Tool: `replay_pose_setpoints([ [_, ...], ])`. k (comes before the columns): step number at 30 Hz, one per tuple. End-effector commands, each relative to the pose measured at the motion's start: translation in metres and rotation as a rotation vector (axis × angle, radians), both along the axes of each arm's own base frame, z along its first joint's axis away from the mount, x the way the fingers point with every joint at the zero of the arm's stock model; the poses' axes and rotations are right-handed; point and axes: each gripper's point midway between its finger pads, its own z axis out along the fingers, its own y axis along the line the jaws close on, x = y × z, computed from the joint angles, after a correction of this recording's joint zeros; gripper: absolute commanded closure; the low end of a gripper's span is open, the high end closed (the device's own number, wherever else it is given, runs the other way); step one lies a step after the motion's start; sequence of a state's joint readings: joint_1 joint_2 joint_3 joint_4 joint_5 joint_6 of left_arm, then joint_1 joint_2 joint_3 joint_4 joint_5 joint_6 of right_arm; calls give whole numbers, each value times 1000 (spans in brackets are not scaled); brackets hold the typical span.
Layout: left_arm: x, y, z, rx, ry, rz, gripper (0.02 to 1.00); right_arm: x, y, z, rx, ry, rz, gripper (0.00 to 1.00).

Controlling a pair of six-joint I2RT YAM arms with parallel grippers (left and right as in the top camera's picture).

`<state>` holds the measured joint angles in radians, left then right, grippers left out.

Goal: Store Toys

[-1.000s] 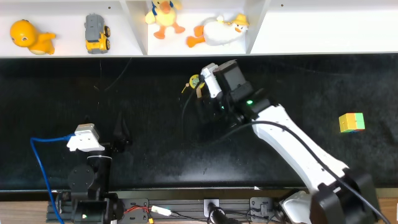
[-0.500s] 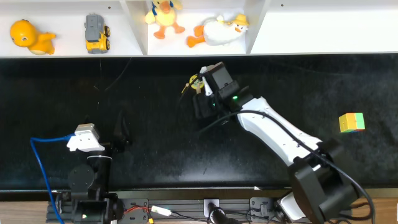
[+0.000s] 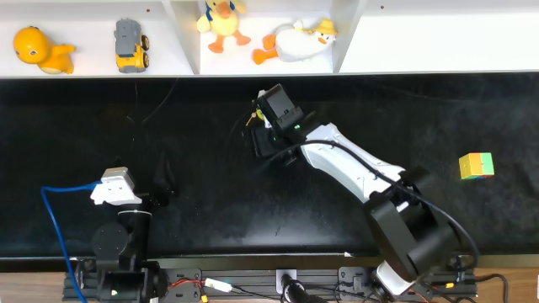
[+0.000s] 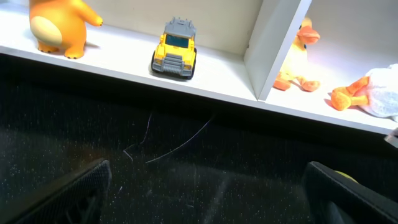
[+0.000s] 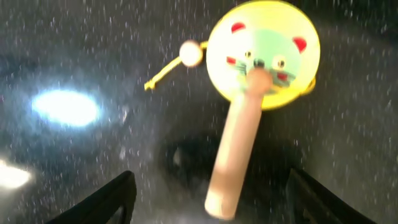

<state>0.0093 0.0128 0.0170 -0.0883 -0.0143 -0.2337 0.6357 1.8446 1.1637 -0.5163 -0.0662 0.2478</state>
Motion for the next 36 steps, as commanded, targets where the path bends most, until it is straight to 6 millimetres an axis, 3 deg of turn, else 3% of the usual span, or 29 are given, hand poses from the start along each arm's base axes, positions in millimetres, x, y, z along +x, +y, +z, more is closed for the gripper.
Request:
replay_pose_setpoints([
  [1, 0, 0, -1, -8, -7, -2, 20, 14, 10, -4, -3, -9, -14, 347],
  [6, 0, 0, -1, -8, -7, -2, 20, 16, 12, -17, -25, 25, -17, 413],
  [11, 0, 0, -1, -8, -7, -2, 20, 8, 6, -28, -60, 69, -17, 549],
  [22, 0, 0, -1, -8, -7, -2, 20, -2, -2, -33, -97, 108, -18, 770],
  [36, 0, 0, -1, -8, -7, -2, 20, -7, -6, -35, -113, 133, -18, 934],
])
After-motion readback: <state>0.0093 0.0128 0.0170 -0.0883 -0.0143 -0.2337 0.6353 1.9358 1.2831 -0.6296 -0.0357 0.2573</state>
